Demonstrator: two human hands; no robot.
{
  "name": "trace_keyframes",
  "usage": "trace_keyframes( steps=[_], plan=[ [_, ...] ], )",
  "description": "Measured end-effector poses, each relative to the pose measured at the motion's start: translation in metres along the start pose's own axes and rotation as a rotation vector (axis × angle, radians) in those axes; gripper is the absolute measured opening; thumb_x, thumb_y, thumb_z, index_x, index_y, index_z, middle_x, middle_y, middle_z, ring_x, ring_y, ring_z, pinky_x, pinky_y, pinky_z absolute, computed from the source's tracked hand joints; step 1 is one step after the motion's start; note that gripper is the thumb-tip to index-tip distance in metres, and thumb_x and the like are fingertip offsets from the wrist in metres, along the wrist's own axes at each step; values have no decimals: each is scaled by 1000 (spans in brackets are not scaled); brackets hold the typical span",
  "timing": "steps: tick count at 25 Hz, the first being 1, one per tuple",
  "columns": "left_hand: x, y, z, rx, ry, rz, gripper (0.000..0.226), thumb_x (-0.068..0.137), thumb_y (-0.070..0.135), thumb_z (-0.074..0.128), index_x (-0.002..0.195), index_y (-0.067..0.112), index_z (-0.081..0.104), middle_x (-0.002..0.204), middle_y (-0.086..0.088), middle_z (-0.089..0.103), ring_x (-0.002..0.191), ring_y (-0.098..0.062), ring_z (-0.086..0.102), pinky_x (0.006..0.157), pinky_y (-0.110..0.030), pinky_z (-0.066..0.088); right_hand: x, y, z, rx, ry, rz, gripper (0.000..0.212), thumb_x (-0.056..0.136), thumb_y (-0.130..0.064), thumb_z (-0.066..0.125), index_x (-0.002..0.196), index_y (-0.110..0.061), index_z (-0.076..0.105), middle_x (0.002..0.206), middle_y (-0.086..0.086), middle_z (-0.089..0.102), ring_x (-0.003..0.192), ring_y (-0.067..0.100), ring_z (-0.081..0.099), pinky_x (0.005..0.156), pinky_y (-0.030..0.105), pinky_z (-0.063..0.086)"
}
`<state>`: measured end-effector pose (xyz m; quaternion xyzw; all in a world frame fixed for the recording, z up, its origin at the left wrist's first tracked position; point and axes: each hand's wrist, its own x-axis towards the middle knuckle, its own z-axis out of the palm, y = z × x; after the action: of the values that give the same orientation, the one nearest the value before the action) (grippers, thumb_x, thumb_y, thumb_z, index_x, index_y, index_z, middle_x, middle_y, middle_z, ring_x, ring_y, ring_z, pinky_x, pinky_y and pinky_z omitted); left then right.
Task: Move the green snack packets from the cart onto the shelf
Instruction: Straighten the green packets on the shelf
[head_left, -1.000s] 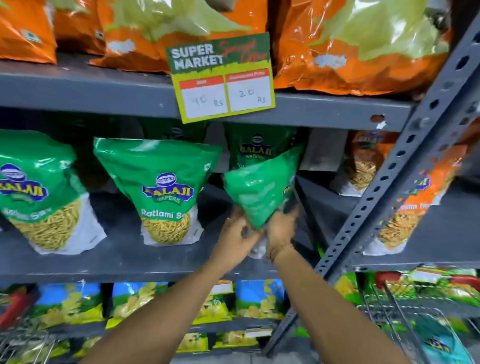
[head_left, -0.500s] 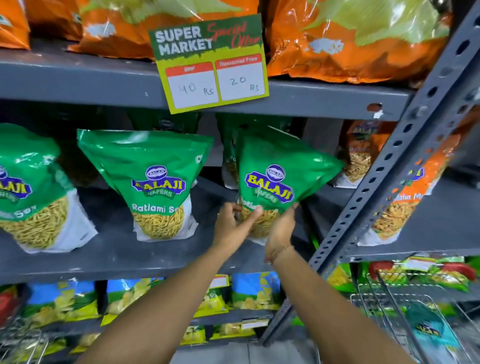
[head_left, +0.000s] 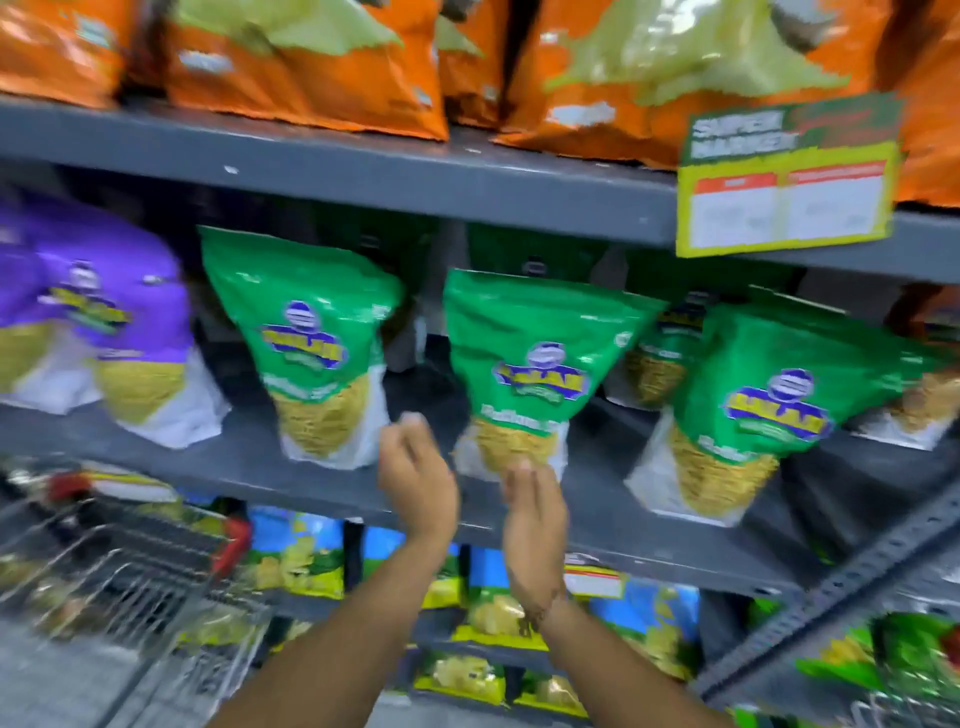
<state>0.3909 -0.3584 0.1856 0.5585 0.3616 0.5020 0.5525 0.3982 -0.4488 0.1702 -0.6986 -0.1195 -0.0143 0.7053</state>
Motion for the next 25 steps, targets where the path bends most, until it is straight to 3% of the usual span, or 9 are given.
trace_keyframes(
  steps=[3,5,7,11,14,18,21,23,25],
  plan=[
    [118,5,-57,-157,317,-145,40,89,27,33,97,-7,51,105,-37,57,92,-36,53,84,-42,38,29,-36,107,28,-180,-13,29,95,-21,43,118,-7,54,111,-1,52,106,8,46,91,9,33],
    [178,3,-72,-129,102,-152,36,93,25,33,103,-2,53,111,-33,57,97,-33,53,89,-40,39,58,-57,157,52,-132,-40,29,95,-18,41,119,-4,52,114,4,53,110,15,46,100,24,32],
    [215,7,-72,-186,-162,-68,24,92,28,39,91,14,59,93,-13,62,87,-16,57,82,-33,44,84,-73,180,49,-61,-44,13,94,-15,44,90,-10,56,89,7,56,90,20,48,83,34,37],
    [243,10,-69,-89,-265,43,14,90,23,51,80,17,58,73,8,54,56,16,48,66,-24,41,101,-69,190,273,91,60,11,95,-16,44,89,-14,53,92,10,56,83,16,51,80,33,40],
    [220,-11,-81,-44,-478,-55,46,84,35,56,122,10,47,103,3,62,90,3,60,81,-21,48,66,-29,195,322,-99,116,50,87,-54,43,117,-14,48,119,1,56,111,14,51,91,19,46],
    [205,-34,-93,186,-642,-96,49,78,28,68,120,16,47,113,-4,64,102,-17,59,82,-27,46,31,-14,195,13,-184,86,27,97,-29,37,120,-18,44,104,-18,52,103,5,48,77,2,44],
    [195,-35,-94,162,-423,-19,67,72,45,67,124,9,44,124,-13,59,112,-22,55,97,-33,42,22,-7,174,-113,-41,108,28,95,-39,38,83,-24,59,81,-10,60,79,5,55,75,21,38],
    [165,-44,-102,277,-217,176,56,76,49,53,102,-1,50,102,-20,60,99,-25,51,88,-36,35,11,6,142,-139,232,169,46,94,-44,36,63,-20,59,65,-1,54,69,18,48,72,29,34],
    [118,-48,-101,280,-438,300,44,82,46,41,81,3,50,75,-7,52,76,-17,43,75,-37,34,8,8,99,-83,593,294,53,95,-42,32,83,-1,64,81,15,58,80,25,48,75,32,34]
  ],
)
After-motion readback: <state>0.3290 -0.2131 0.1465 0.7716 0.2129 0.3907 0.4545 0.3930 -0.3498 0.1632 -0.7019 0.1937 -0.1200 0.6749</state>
